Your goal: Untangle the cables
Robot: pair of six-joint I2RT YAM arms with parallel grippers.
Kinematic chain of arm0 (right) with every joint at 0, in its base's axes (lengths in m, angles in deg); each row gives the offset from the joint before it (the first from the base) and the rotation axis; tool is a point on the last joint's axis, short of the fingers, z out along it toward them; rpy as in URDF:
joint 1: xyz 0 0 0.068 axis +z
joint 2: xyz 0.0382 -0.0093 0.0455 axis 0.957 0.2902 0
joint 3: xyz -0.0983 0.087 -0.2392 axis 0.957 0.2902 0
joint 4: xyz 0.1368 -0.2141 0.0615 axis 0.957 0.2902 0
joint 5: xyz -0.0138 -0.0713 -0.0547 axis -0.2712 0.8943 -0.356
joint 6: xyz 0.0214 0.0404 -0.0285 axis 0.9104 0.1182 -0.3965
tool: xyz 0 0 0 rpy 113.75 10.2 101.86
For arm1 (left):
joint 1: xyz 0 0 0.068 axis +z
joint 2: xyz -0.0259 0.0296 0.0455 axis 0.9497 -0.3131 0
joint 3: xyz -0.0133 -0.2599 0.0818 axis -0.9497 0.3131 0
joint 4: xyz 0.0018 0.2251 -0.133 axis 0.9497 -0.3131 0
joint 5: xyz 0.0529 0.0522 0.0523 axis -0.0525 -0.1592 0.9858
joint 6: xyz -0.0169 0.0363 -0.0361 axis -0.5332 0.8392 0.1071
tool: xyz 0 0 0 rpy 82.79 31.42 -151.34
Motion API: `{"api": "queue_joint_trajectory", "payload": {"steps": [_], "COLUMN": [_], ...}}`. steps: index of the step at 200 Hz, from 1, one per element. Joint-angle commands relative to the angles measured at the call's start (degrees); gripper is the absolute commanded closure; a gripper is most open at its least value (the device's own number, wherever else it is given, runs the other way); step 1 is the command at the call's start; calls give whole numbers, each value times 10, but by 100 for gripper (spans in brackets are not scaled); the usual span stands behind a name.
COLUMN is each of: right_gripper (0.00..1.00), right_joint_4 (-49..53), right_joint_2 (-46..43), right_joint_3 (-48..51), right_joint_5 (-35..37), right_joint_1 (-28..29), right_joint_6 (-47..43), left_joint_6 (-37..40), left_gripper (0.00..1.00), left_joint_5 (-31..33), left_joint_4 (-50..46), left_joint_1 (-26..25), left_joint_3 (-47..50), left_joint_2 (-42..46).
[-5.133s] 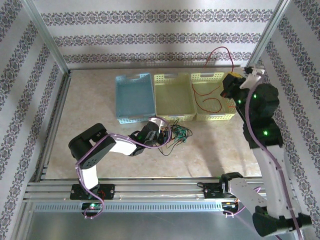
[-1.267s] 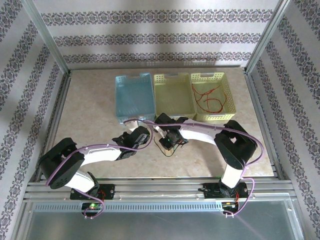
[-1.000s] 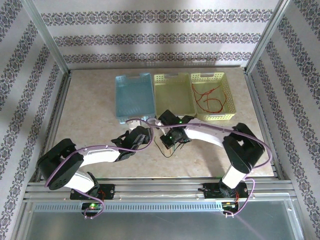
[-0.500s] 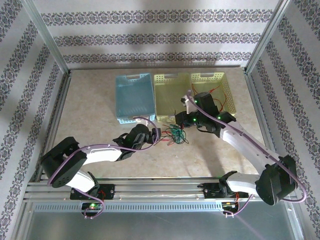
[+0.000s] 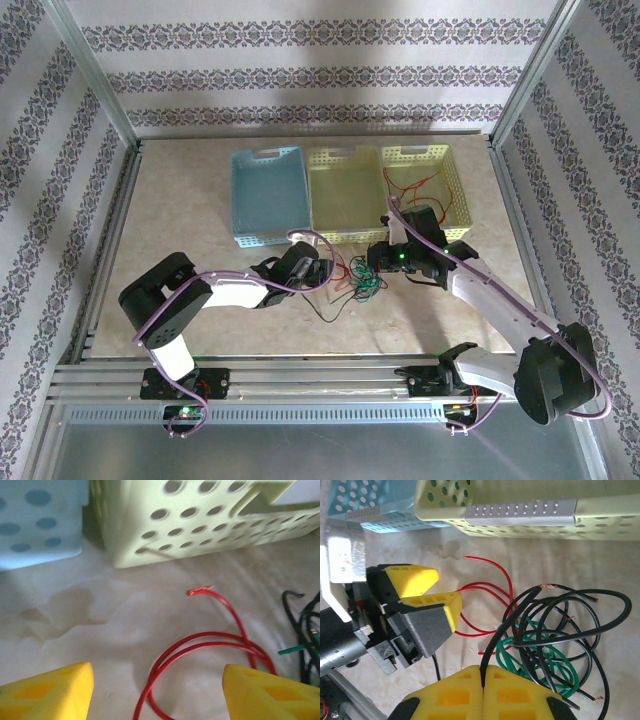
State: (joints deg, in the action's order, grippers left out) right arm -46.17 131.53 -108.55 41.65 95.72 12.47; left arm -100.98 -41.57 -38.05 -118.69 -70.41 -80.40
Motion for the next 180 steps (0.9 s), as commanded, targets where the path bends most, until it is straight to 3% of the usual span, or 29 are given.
{"api": "queue_joint_trajectory", "payload": {"steps": [1,35,84,129,156,180], "right_gripper": [99,99,99,99,99,99], "right_joint_4": [-7,-8,-11,-16,-18,-18], "right_joint_2": [-15,-15,-18,-26,-34,-45], "right_joint_3": [9,11,13,17,17,19], "right_joint_5": [9,15,27,38,45,55], "right_joint_1": [-5,-7,-10,-14,-18,-23], "right_joint_6": [9,10,11,16,20,22], "left_joint_6": [-16,-9,25,30,26,27], "left_gripper": [32,36,43,71,100,100], "left_joint_5": [24,17,-7,-32,-27,-15], "left_joint_4": [-22,-58,-195,-311,-327,-305], "left_joint_1": [-7,-7,-8,-8,-9,-10], "left_joint_3": [-1,-19,-82,-130,-141,-134], "left_joint_2": [-4,-17,-40,-69,-80,-62]}}
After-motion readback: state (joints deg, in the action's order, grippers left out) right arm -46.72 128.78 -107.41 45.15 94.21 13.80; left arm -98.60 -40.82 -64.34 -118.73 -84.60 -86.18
